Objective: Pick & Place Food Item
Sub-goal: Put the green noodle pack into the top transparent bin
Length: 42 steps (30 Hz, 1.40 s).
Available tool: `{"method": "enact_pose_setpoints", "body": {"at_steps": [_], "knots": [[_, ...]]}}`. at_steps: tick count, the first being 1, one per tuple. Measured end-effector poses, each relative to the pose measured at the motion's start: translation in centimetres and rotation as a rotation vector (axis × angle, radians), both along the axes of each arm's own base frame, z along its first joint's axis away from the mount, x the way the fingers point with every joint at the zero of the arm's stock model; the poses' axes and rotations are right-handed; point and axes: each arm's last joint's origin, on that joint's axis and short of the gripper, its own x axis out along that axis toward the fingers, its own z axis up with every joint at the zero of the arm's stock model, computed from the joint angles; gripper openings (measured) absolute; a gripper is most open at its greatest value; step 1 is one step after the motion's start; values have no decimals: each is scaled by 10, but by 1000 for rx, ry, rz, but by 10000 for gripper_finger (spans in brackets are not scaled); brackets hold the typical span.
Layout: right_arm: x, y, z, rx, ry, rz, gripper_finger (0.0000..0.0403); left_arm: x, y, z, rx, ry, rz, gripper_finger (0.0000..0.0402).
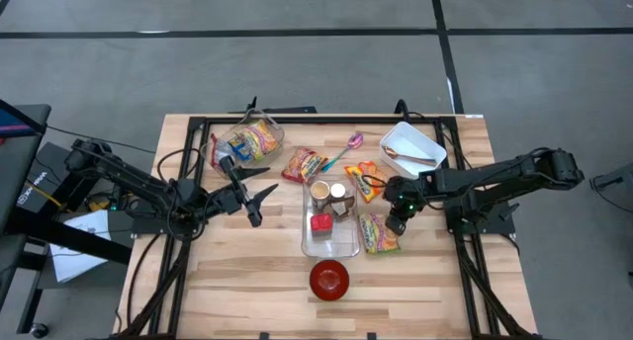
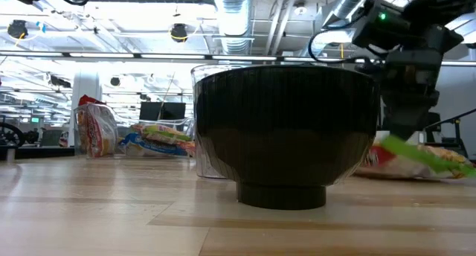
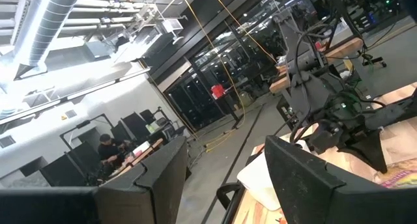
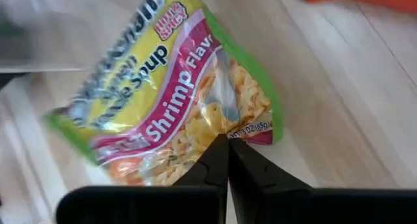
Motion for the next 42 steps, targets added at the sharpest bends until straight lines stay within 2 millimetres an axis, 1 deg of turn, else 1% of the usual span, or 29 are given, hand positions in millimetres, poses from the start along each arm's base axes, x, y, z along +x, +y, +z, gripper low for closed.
{"method": "enact_pose_setpoints", "body": {"at_steps": [4,9,16,19,23,27,31,37,39,42], "knots": [[9,10,14,-30,-47,74,1,0,0,0,0,0,0,201],[14,27,35,-127,-42,131,0,0,0,0,0,0,0,201],[8,52,55,-251,24,140,0,0,0,0,-1,-1,-1,201],[8,62,69,-320,-7,159,0,0,0,0,-5,-5,-16,201],[9,73,90,-426,-63,168,0,1,-2,0,-16,-24,-88,201],[4,82,105,-544,-97,175,0,1,-4,1,-24,-43,-150,201],[-2,90,114,-646,-119,182,0,1,-5,2,-45,-57,-184,201],[-5,98,125,-744,-180,198,0,4,-4,6,-113,-78,-265,201],[-5,100,128,-770,-198,213,0,9,-3,9,-146,-61,-278,202],[-6,102,129,-815,-213,239,0,22,-3,7,-187,4,-278,216]]}}
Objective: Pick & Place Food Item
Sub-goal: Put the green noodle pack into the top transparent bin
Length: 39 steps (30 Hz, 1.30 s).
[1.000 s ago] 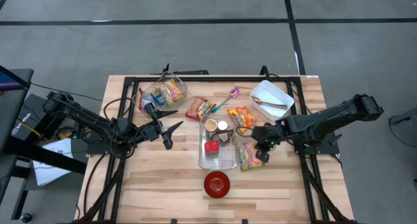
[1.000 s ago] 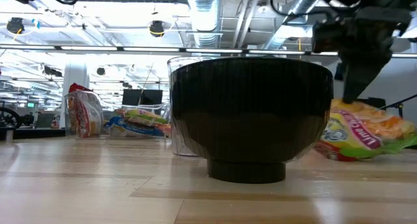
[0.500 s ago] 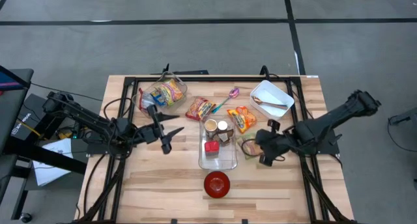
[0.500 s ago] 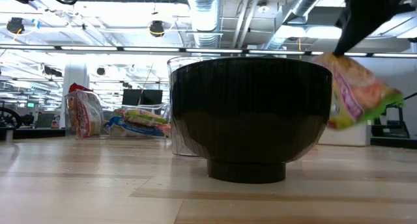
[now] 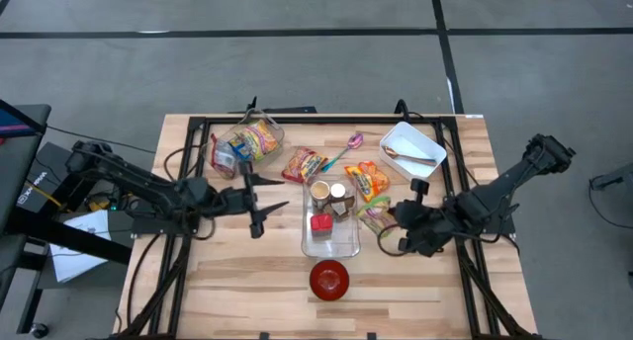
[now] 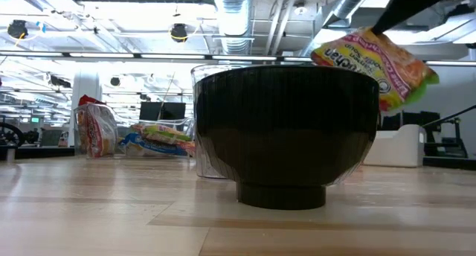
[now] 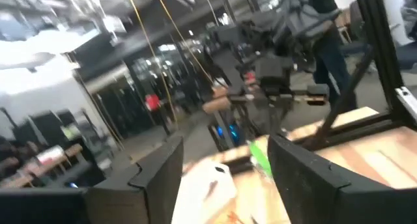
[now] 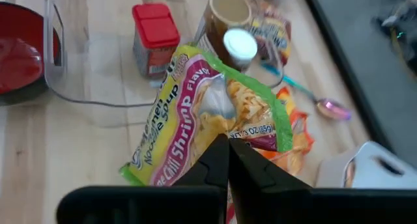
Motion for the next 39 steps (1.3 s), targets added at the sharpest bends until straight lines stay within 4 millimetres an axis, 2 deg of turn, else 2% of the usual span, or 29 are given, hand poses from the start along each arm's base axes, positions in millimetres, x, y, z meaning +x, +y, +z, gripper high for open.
{"method": "enact_pose_setpoints", "body": {"at_steps": [9,16,23,29,34,39], "knots": [[6,5,5,-74,-56,76,0,55,3,-7,-74,94,27,291],[10,18,13,-137,-139,175,0,88,8,-16,-148,128,-13,302],[10,29,20,-220,-210,236,0,108,17,-21,-295,134,-76,300],[10,28,20,-266,-213,224,0,115,22,-21,-435,136,-186,305],[16,25,18,-309,-208,197,0,121,22,-24,-473,154,-194,304],[30,25,10,-369,-183,183,0,130,21,-27,-488,182,-188,305]]}}
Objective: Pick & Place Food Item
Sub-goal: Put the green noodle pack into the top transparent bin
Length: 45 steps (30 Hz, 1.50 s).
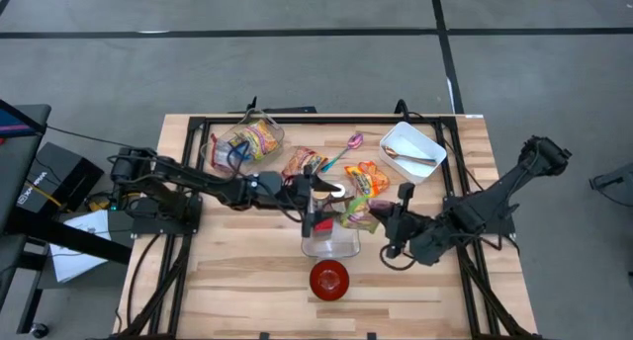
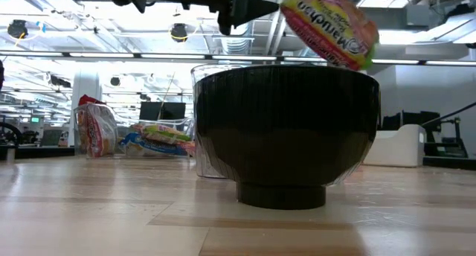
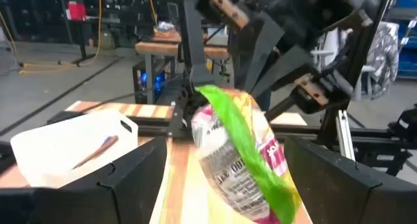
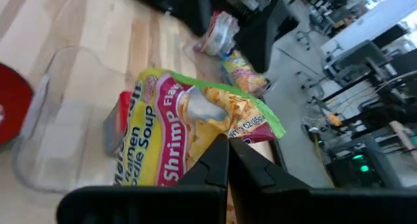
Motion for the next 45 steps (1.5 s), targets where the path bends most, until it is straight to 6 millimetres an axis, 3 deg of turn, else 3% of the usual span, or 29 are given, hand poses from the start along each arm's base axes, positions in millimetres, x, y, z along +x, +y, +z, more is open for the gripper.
{"method": "enact_pose_setpoints", "body": {"at_steps": [9,33,38,45], "knots": [[21,-1,-7,-117,35,-38,0,5,-1,-1,-24,16,-4,305],[24,2,3,-137,-57,-82,0,4,0,-3,-31,30,-3,300],[25,2,3,-137,-61,-87,0,4,0,-3,-32,31,-12,283],[25,2,3,-137,-60,-87,0,5,-2,0,-45,31,-70,231]]}}
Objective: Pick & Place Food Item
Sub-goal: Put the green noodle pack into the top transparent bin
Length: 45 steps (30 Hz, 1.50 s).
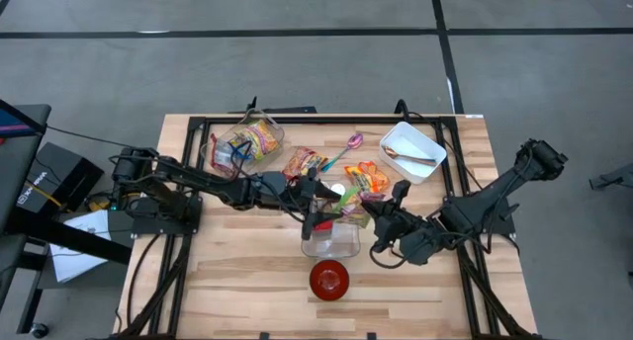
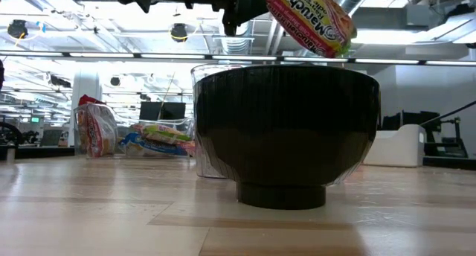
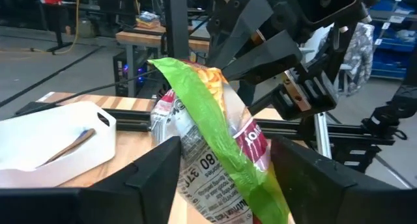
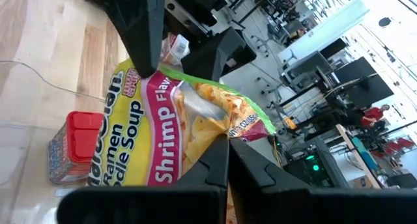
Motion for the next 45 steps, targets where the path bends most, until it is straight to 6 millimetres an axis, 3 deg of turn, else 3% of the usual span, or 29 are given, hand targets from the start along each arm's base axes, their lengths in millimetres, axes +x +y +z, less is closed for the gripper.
{"method": "enact_pose_setpoints", "body": {"at_steps": [18,32,38,45], "knots": [[0,0,0,2,2,3,0,1,8,0,-6,0,21,85],[-4,8,0,12,1,40,9,1,8,1,10,-4,19,3],[-4,10,1,25,-18,43,68,1,8,1,13,-3,19,2],[-4,9,2,27,-43,14,200,1,9,-1,18,12,24,1]]}}
